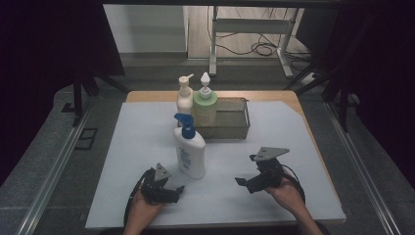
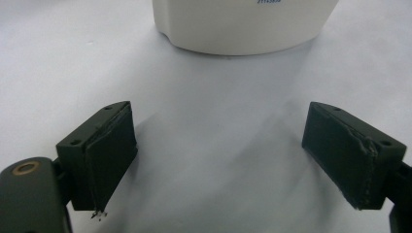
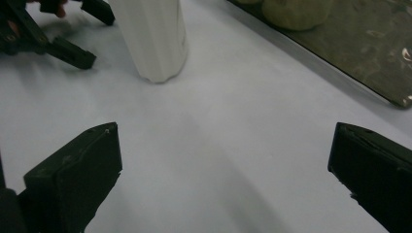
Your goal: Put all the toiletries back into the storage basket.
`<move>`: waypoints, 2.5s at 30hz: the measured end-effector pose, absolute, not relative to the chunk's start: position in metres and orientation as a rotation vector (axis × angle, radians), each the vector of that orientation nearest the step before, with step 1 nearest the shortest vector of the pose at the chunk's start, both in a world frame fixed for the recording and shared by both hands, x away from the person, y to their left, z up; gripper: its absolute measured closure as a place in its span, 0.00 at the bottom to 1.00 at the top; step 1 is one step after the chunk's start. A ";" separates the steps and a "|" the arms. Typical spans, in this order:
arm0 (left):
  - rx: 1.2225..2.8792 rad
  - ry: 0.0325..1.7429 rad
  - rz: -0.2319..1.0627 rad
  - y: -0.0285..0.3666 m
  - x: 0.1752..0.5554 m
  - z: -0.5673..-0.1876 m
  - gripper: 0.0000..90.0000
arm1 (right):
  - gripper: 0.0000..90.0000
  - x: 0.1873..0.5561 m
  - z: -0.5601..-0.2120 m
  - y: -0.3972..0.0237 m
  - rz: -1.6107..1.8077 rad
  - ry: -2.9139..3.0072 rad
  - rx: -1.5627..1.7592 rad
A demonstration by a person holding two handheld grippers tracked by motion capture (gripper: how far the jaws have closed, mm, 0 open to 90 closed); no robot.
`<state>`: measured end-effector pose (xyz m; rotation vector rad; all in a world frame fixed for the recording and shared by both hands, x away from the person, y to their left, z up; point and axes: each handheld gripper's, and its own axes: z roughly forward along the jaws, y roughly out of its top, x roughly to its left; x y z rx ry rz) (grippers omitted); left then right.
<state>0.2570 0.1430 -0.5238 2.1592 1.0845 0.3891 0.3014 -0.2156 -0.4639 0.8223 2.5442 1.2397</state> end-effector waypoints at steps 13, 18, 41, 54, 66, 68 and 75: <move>2.163 1.083 0.391 0.143 0.257 -0.524 0.13 | 0.00 0.303 -0.452 -0.192 1.279 2.518 0.820; 2.162 1.083 0.391 0.143 0.257 -0.524 0.13 | 0.00 0.304 -0.448 -0.182 1.285 2.518 0.775; 2.162 1.082 0.389 0.143 0.257 -0.524 0.13 | 0.00 0.313 -0.435 -0.145 1.318 2.519 0.695; 2.164 1.081 0.391 0.143 0.257 -0.524 0.13 | 0.00 0.320 -0.431 -0.128 1.337 2.524 0.709; 2.160 1.082 0.392 0.143 0.257 -0.524 0.13 | 0.00 0.325 -0.418 -0.106 1.325 2.514 0.688; 2.160 1.082 0.391 0.143 0.257 -0.524 0.13 | 0.00 0.326 -0.416 -0.103 1.327 2.518 0.682; 2.160 1.082 0.391 0.143 0.257 -0.524 0.13 | 0.02 0.331 -0.413 -0.088 1.312 2.513 0.660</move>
